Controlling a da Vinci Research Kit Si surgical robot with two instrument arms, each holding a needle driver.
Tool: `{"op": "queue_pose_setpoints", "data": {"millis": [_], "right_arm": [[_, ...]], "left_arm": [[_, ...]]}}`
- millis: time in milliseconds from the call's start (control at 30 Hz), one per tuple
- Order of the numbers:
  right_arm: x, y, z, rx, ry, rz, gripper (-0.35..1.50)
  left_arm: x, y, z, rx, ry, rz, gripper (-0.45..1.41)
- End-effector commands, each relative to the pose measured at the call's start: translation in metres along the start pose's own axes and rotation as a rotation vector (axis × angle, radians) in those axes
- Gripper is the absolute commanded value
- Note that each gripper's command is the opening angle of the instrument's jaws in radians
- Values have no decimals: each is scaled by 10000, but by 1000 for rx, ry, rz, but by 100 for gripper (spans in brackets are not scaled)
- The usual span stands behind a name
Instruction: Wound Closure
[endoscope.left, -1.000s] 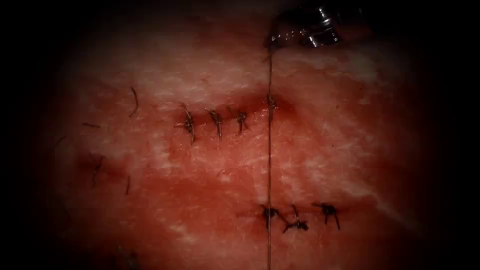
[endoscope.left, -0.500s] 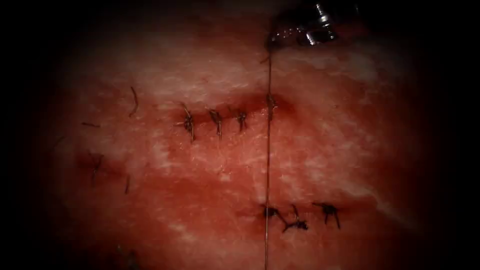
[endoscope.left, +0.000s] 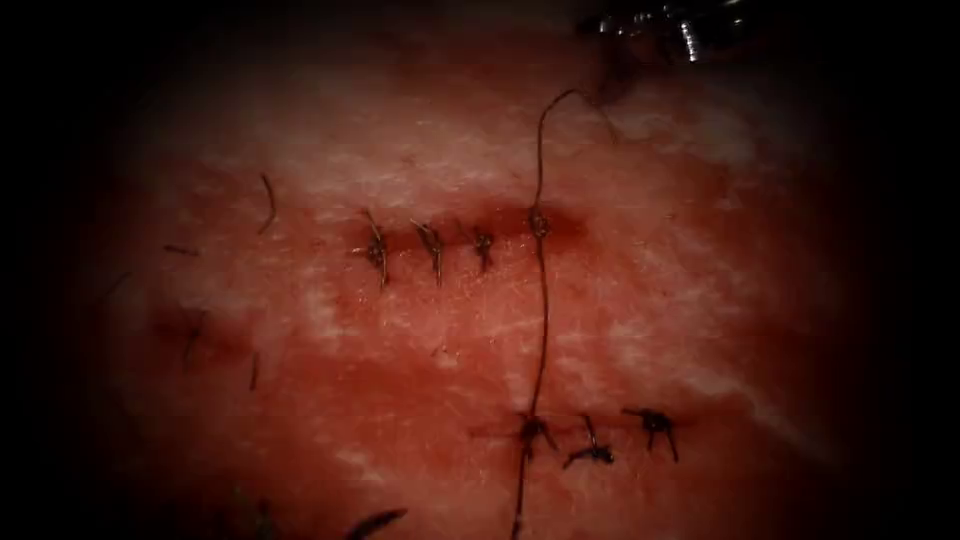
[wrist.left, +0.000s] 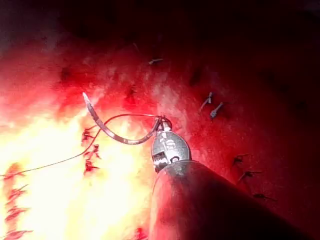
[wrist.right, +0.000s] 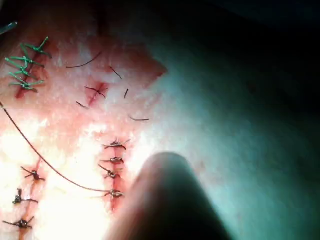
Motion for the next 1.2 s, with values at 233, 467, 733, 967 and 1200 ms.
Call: {"op": "queue_pose_setpoints", "data": {"millis": [233, 467, 733, 967, 1200], "right_arm": [[26, -25, -41, 42, 429, 262, 86], [42, -52, -21, -24, 716, 327, 67], [41, -85, 13, -75, 832, 283, 47], [47, -117, 56, -52, 928, 267, 42], [50, -133, 60, -40, 969, 278, 34]], "left_arm": [[70, -68, -47, 110, -5, 92, -45], [115, -134, -56, 172, 0, 114, -45], [141, -175, -44, 161, 22, 131, -45], [137, -222, -37, 191, 23, 129, -45], [119, -275, -39, 271, 3, 131, -45]]}}
